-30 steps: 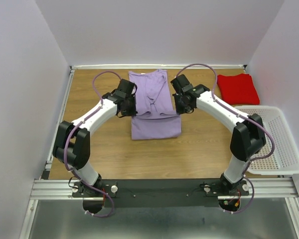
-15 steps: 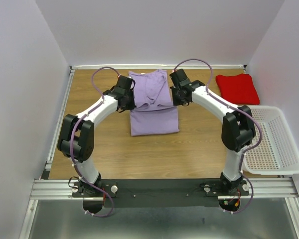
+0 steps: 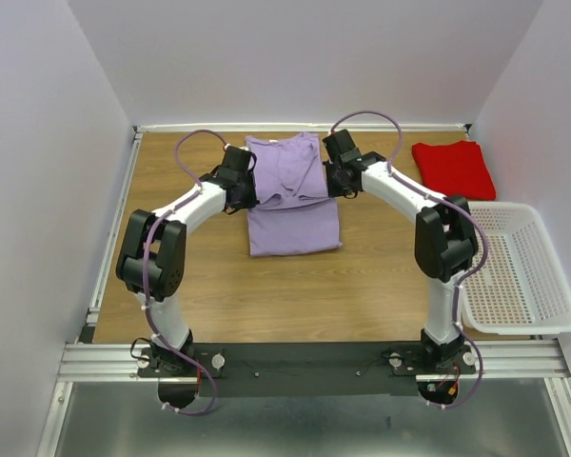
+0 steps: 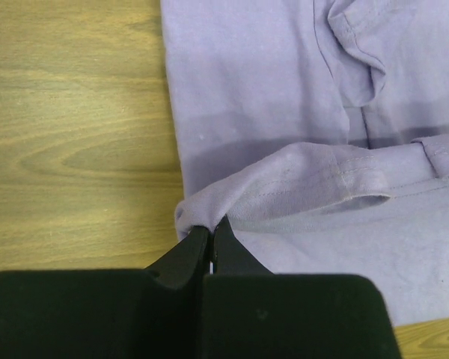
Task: Fold and stack the t-shirts
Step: Fold the tshirt
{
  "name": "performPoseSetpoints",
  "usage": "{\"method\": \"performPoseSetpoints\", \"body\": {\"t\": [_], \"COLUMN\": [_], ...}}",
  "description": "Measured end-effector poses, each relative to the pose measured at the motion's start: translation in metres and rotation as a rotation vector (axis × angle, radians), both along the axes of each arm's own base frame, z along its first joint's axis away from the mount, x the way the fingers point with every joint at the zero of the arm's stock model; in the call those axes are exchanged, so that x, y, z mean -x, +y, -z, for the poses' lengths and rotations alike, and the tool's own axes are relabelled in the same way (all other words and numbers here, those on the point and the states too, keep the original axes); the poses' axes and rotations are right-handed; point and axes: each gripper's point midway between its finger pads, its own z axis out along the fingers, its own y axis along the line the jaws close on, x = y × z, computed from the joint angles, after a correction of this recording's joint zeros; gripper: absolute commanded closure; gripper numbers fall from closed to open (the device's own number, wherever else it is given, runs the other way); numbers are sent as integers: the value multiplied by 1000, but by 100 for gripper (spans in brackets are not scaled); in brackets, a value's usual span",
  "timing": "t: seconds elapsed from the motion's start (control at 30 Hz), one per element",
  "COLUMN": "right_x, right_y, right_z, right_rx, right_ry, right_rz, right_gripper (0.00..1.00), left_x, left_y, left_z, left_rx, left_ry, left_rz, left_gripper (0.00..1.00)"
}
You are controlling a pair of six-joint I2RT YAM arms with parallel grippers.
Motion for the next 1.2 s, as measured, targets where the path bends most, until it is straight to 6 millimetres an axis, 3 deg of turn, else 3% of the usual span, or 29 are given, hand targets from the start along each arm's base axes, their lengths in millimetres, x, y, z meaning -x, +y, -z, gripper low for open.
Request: {"method": "performPoseSetpoints", "body": {"t": [0.2,0.47,0.53,0.6,0.7,0.8,0.9,1.07,1.17,1.2], "right_x": [-6,-11,-12,-12,-12,-14,-18,-17,-11,-8], "right_y": [-1,-2,-1,0,2,3,4,13,23,26], "right_z": [8,34,38,42,46,43,36,6,-18,-22], "right_rx": [0,12,12,11,5,-2,-14,-79,-141,-159], "right_ry": [2,30,31,37,44,38,21,-17,-49,-53], "right_rz": [8,13,13,10,6,3,3,-25,-54,-65], "right_gripper": [100,96,93,86,71,63,62,63,63,64], "left_x": [-8,-16,-16,-17,-19,-17,-16,-11,1,8], "left_y": [1,2,2,2,2,7,11,8,-7,-13], "left_z": [3,20,23,23,23,23,10,-41,-57,-57], "left_rx": [6,4,3,6,10,0,-1,26,49,53], "left_ry": [-17,-11,-8,-9,-18,-22,-50,-159,-196,-198], "left_rz": [-9,-16,-17,-21,-36,-60,-72,-85,-62,-48], "left_gripper": [100,98,91,65,45,40,39,40,48,58]}}
